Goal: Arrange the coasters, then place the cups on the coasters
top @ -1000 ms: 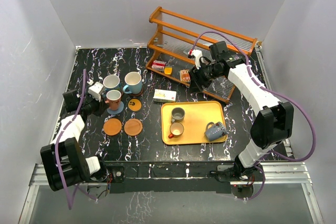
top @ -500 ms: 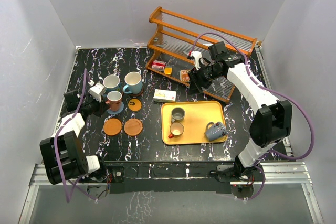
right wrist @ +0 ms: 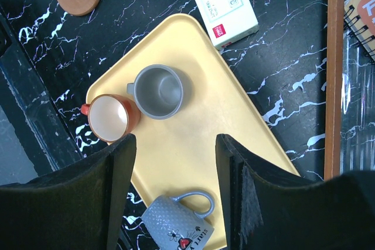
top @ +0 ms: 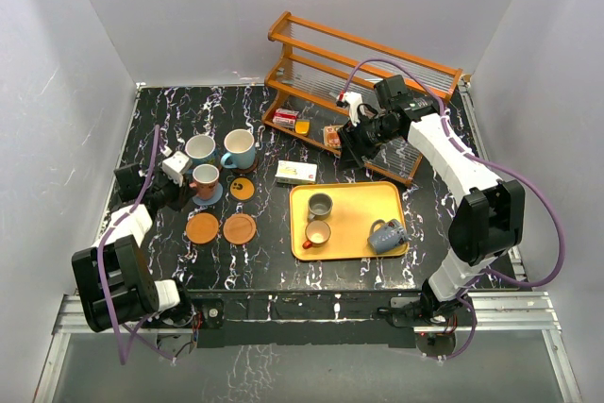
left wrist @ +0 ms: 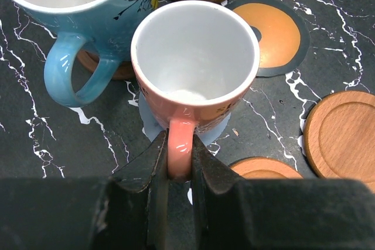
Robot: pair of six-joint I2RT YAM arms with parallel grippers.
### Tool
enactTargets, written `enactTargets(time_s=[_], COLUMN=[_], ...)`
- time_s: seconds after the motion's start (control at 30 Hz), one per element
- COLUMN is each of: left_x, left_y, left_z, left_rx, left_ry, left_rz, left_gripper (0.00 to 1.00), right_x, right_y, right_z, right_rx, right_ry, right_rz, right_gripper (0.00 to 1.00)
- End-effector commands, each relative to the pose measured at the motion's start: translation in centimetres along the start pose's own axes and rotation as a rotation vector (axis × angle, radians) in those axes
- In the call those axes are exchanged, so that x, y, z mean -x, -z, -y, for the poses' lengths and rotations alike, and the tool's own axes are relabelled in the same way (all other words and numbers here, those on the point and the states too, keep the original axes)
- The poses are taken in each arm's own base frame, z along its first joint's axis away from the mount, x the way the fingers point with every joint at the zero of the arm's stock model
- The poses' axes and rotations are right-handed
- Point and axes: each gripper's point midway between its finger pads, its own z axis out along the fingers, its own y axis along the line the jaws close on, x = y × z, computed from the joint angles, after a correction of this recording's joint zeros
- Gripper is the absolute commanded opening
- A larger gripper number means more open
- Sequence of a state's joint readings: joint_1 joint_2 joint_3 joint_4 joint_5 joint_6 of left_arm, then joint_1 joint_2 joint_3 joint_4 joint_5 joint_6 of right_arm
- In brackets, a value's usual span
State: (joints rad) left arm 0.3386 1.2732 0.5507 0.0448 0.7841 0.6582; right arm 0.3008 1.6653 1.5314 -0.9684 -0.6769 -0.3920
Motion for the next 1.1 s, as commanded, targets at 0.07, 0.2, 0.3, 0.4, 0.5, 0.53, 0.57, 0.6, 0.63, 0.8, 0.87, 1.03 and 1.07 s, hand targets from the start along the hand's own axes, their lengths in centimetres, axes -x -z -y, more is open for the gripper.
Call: enactTargets(time_s=[0.07,0.2,0.3,0.4,0.5,0.53,0.57,0.6,0.63,0.8,0.87,1.03,1.07], left_x=[-0.2,-0.7,-1.0,-1.3,-1.5,-1.6,-1.6,-1.7,-1.7,-1.4,-1.3,-0.5,-0.4], left_y=[0.0,0.1,0.2,0.3,0.4,0.5,0.5,0.5,0.6,0.8,1.0,1.8,2.1], left_z=[0.8,0.9,0.9,0.8,0.8,0.7,0.7,0.6,0.5,0.2,0.2,0.2,0.2], left_rx=[-0.047,-0.045,-0.042,-0.038,-0.033,-0.031,-0.027,-0.026,-0.023,-0.015,-0.015,-0.004,0.003], left_ry=[-0.043,-0.041,-0.033,-0.031,-0.032,-0.031,-0.031,-0.031,-0.031,-0.037,-0.042,-0.043,-0.033], left_rz=[0.016,-0.004,-0.018,-0.029,-0.038,-0.041,-0.044,-0.045,-0.046,-0.047,-0.050,-0.065,-0.069], left_gripper=[0.09,0.14,0.19,0.22,0.24,0.24,0.25,0.25,0.26,0.28,0.30,0.45,0.49], right_x=[1.7,1.6,1.5,1.5,1.5,1.5,1.5,1.4,1.4,1.3,1.3,0.7,0.4], right_y=[0.6,0.6,0.6,0.6,0.5,0.5,0.5,0.5,0.5,0.4,0.5,0.9,1.1], right_z=[-0.1,-0.2,-0.2,-0.3,-0.3,-0.3,-0.2,-0.3,-0.2,-0.2,-0.2,0.7,0.9], right_rx=[-0.010,-0.011,-0.007,-0.006,-0.004,-0.003,-0.003,-0.001,-0.002,0.000,-0.007,-0.086,-0.107], right_ry=[0.049,0.052,0.050,0.052,0.050,0.050,0.051,0.050,0.050,0.049,0.051,0.066,0.071], right_rz=[0.040,0.041,0.040,0.039,0.038,0.038,0.037,0.037,0.036,0.033,0.031,0.004,-0.003], right_gripper=[0.55,0.56,0.56,0.56,0.56,0.56,0.56,0.56,0.56,0.57,0.57,0.57,0.57])
